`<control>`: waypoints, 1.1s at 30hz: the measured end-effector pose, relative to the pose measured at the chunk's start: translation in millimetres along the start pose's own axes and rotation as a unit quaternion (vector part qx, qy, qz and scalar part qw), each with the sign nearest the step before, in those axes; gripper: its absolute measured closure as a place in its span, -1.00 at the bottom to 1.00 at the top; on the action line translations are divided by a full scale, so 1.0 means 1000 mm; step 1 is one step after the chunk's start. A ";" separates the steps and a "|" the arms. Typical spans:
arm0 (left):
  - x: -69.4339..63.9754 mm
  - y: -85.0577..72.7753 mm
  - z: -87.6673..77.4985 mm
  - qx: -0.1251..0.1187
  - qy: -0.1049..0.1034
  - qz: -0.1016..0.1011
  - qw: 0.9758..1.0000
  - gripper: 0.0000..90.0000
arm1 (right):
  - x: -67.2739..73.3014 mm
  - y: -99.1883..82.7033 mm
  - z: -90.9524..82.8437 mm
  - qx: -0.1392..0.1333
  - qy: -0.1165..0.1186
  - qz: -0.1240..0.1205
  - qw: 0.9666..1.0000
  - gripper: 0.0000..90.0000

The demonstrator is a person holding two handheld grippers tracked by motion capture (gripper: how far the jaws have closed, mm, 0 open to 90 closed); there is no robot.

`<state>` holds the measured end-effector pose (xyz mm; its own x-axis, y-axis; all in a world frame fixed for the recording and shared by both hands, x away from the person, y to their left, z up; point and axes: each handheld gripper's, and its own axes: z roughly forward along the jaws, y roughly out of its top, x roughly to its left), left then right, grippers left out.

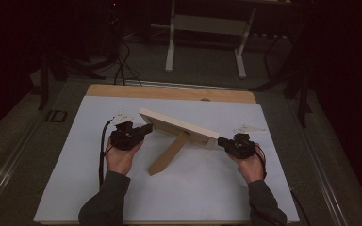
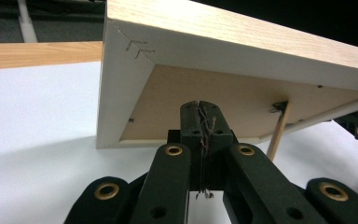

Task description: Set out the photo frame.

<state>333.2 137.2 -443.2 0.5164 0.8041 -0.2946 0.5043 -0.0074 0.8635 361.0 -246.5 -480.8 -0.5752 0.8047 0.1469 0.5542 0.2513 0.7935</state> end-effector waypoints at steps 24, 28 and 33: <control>-0.009 0.009 0.023 0.021 0.017 0.016 1.000 1.00 | 0.001 0.007 0.018 -0.003 0.020 0.023 1.000 1.00; -0.012 0.010 0.025 0.023 0.014 0.020 0.999 1.00 | 0.003 0.007 0.019 -0.002 0.026 0.015 1.000 1.00; -0.018 0.012 0.028 0.028 0.007 0.030 0.999 1.00 | 0.005 0.007 0.021 0.002 0.032 0.012 0.999 1.00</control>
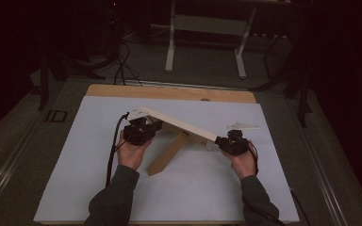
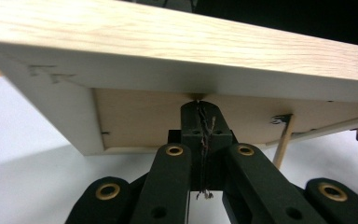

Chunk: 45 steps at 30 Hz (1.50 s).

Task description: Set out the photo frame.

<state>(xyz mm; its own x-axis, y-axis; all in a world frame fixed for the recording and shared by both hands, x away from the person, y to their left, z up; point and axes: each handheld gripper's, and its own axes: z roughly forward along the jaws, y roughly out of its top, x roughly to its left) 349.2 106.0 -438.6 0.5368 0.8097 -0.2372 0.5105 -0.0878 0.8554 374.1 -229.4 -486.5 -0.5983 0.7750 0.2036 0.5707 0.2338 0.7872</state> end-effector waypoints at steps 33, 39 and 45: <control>-0.038 0.007 0.020 0.027 -0.025 0.050 0.998 1.00 | 0.012 -0.002 0.004 0.010 0.016 -0.022 1.000 1.00; -0.042 0.006 0.021 0.029 -0.031 0.054 0.998 1.00 | 0.014 -0.004 0.003 0.008 0.019 -0.022 1.000 1.00; -0.043 0.005 0.025 0.034 -0.032 0.055 0.997 1.00 | 0.018 -0.006 0.002 0.008 0.024 -0.028 0.999 1.00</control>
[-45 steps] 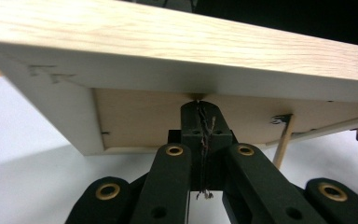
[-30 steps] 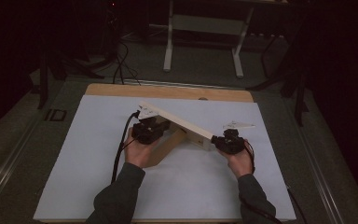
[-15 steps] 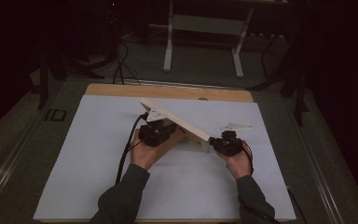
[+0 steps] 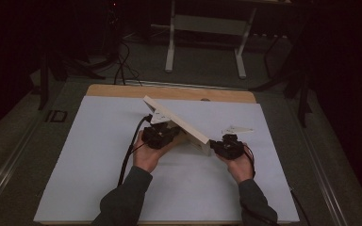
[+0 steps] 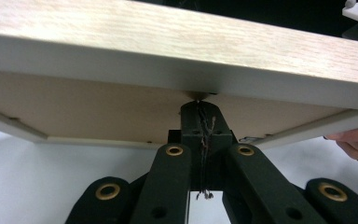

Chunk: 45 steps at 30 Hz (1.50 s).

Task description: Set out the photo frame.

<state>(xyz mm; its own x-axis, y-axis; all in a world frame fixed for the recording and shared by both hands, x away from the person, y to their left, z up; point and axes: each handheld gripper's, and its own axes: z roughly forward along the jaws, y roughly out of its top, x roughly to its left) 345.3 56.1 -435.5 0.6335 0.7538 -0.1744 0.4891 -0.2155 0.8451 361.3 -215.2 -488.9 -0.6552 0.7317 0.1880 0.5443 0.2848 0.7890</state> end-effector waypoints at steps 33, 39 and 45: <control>0.009 -0.002 0.011 0.006 -0.007 0.004 1.000 1.00 | 0.025 -0.009 -0.004 0.004 0.040 -0.036 0.999 1.00; 0.012 -0.002 0.011 0.006 -0.010 0.012 1.000 1.00 | 0.031 -0.009 -0.003 0.006 0.044 -0.044 0.998 1.00; 0.014 -0.001 0.011 0.010 -0.014 0.022 1.000 1.00 | 0.036 -0.009 -0.001 0.008 0.051 -0.054 0.997 1.00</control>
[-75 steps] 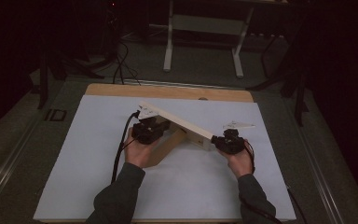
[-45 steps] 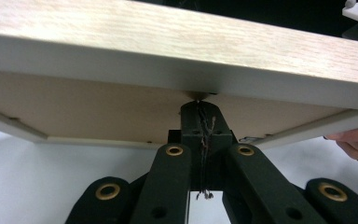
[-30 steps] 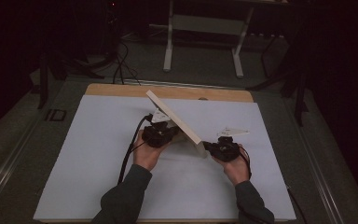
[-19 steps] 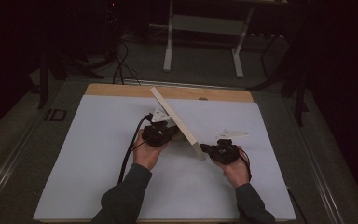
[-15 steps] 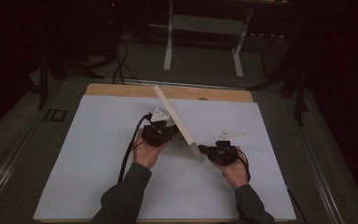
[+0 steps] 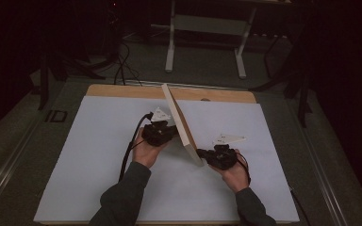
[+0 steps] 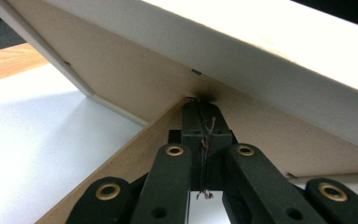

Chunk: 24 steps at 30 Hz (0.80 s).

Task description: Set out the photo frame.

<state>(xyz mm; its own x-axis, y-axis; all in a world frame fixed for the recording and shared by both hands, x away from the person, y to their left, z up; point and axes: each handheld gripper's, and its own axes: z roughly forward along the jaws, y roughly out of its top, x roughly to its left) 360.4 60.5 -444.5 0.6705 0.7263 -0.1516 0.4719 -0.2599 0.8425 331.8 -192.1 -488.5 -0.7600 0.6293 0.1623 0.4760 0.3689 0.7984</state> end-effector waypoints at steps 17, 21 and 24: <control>0.008 0.000 0.002 -0.004 -0.019 0.026 0.999 1.00 | 0.012 0.001 0.007 0.000 0.021 -0.011 1.000 1.00; 0.011 0.000 0.002 -0.006 -0.023 0.021 0.999 1.00 | 0.015 0.003 0.009 0.001 0.024 -0.013 1.000 1.00; 0.014 0.000 0.001 -0.005 -0.024 0.016 1.000 1.00 | 0.018 0.004 0.012 0.001 0.027 -0.013 1.000 1.00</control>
<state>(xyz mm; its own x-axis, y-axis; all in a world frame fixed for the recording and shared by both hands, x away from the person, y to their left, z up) 370.4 69.9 -447.3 0.7126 0.6856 -0.1486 0.4434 -0.2761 0.8527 325.0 -171.4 -489.4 -0.7945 0.5822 0.1725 0.4569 0.3860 0.8014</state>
